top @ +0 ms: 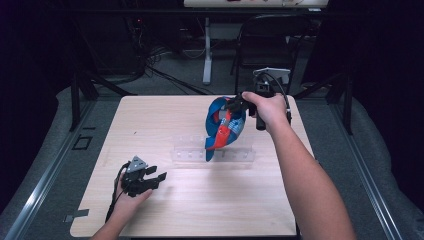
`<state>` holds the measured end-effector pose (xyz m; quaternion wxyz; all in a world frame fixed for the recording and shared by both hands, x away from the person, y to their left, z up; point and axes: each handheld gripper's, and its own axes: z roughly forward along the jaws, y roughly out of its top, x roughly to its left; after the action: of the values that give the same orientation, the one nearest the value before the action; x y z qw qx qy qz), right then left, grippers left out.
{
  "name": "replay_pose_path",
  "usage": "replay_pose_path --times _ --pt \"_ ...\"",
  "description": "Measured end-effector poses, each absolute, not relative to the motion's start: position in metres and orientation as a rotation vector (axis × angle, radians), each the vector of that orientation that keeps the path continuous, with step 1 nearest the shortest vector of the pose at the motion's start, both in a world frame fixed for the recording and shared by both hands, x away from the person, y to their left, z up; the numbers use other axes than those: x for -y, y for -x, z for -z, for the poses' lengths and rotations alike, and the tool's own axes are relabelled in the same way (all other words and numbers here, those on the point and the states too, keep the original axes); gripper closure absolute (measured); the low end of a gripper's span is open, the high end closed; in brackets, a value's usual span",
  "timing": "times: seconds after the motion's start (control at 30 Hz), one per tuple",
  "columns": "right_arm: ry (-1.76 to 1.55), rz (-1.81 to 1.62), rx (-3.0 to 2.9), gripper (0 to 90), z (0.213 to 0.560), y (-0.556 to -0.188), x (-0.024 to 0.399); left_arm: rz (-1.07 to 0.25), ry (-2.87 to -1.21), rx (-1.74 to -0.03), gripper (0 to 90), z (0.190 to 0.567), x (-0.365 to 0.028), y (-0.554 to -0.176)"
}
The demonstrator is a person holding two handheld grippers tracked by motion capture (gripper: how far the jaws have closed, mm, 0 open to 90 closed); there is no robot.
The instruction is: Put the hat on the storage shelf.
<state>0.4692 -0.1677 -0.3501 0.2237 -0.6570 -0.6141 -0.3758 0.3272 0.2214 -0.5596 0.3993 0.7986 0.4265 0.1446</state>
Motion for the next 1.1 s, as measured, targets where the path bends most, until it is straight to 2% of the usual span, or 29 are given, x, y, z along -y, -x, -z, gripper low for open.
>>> replay_pose_path --times 1.0,1.1 --pt "1.862 1.001 1.708 77.5 0.375 -0.467 0.181 -0.376 -2.006 -1.08 49.2 0.56 -0.222 -0.326" --pt "1.873 0.995 1.716 75.1 0.377 -0.466 0.181 -0.377 -2.007 -1.079 49.2 0.56 -0.222 -0.326"
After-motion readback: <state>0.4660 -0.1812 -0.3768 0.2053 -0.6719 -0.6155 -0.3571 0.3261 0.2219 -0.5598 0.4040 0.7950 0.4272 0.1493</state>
